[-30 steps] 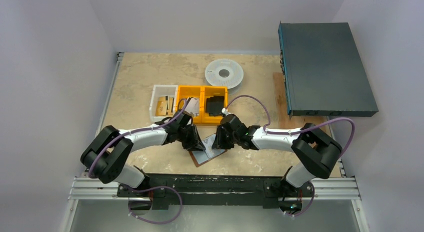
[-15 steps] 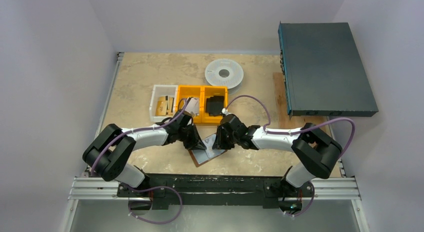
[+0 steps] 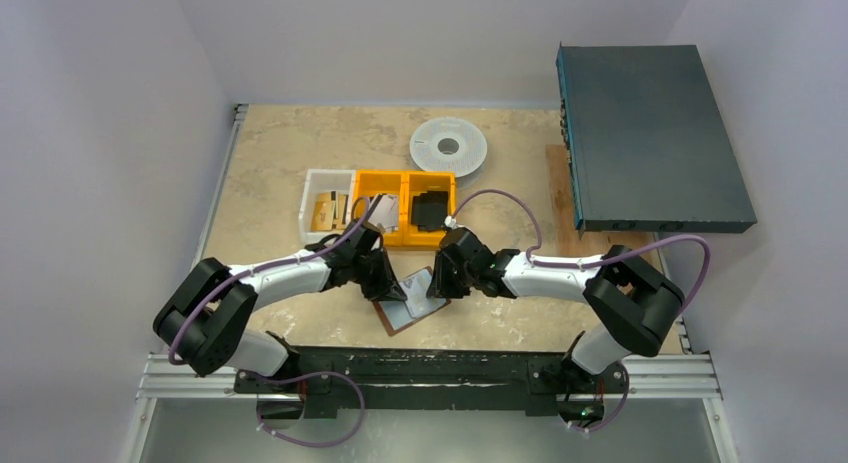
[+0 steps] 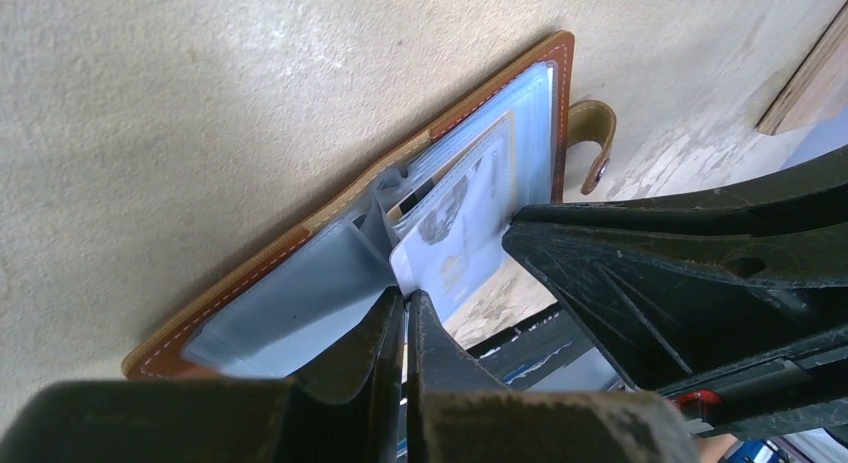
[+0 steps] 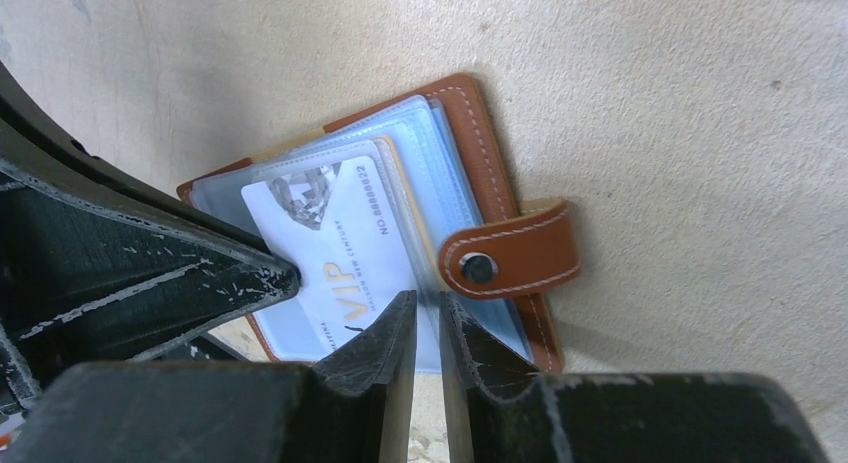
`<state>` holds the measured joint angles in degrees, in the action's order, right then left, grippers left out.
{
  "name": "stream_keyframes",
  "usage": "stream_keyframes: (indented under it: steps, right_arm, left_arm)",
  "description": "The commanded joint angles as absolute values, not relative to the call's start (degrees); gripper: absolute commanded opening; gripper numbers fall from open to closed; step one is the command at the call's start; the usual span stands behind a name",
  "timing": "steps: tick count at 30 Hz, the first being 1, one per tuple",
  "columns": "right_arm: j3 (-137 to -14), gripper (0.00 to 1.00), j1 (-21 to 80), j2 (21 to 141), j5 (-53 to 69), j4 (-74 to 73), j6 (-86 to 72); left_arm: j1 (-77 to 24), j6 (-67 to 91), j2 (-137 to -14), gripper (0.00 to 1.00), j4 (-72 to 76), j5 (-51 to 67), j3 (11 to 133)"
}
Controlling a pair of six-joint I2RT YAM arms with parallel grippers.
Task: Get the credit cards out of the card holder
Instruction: Remove the credit card from the card holder.
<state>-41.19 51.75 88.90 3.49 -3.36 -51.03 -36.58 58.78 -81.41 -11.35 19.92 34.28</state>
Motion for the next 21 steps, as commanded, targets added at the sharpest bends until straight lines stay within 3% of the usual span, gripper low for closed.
stream_keyframes:
  steps: [1, 21]
  right_arm:
    - [-41.7, 0.16, 51.7, 89.8, 1.2, -5.6, -51.0]
    - [-40.9, 0.16, 51.8, 90.3, 2.1, -4.7, -51.1]
  left_arm:
    - [-36.8, 56.3, -79.9, 0.00, -14.3, 19.0, 35.0]
    - [-32.1, 51.0, -79.5, 0.00, -16.8, 22.3, 33.4]
